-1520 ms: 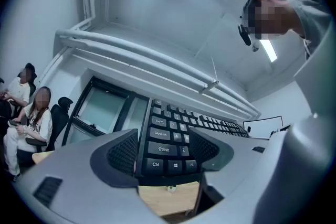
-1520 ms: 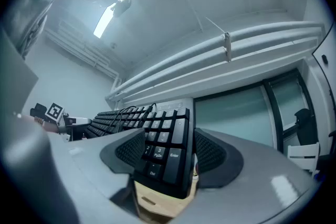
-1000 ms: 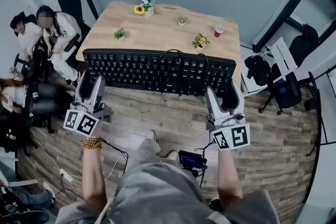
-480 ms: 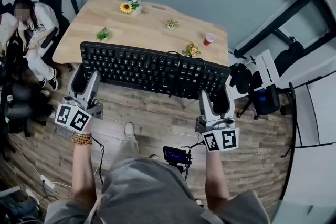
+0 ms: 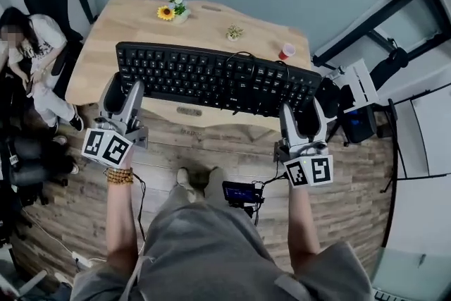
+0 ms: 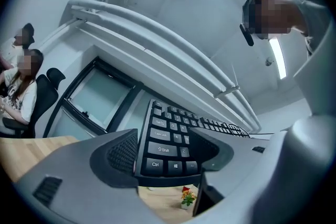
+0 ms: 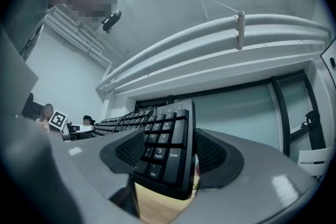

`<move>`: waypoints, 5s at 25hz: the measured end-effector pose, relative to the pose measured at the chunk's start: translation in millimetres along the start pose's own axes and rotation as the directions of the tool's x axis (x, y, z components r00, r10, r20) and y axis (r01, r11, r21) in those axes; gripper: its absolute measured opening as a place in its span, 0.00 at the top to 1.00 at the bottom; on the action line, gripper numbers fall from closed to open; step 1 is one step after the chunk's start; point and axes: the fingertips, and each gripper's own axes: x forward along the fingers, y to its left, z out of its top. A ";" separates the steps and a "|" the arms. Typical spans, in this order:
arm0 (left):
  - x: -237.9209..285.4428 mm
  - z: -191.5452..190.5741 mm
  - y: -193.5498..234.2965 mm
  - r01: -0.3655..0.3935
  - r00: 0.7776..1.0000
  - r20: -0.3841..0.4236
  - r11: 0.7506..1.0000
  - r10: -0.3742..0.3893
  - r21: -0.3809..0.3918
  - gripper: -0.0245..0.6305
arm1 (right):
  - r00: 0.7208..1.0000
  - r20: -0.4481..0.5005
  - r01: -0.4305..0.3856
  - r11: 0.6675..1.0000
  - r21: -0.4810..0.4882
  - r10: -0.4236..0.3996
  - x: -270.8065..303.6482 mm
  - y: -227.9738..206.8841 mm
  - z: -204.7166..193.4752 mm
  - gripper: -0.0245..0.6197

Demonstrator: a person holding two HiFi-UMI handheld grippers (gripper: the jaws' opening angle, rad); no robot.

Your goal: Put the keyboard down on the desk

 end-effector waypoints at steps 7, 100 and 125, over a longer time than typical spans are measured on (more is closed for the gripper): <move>31.3 2.6 15.2 -0.015 1.000 -0.012 0.999 0.015 0.052 0.51 | 1.000 0.005 -0.002 0.999 0.045 0.002 34.1 -19.0 -25.7 0.50; 63.9 -360.2 274.0 -0.557 0.587 -0.678 0.828 0.442 0.057 0.51 | 0.608 -0.758 0.153 0.903 0.402 0.234 175.5 -84.3 -527.8 0.50; 135.3 -255.4 192.3 -0.271 0.779 -0.517 0.934 0.355 0.234 0.49 | 0.765 -0.623 -0.064 0.982 0.176 0.162 231.0 -61.8 -396.5 0.49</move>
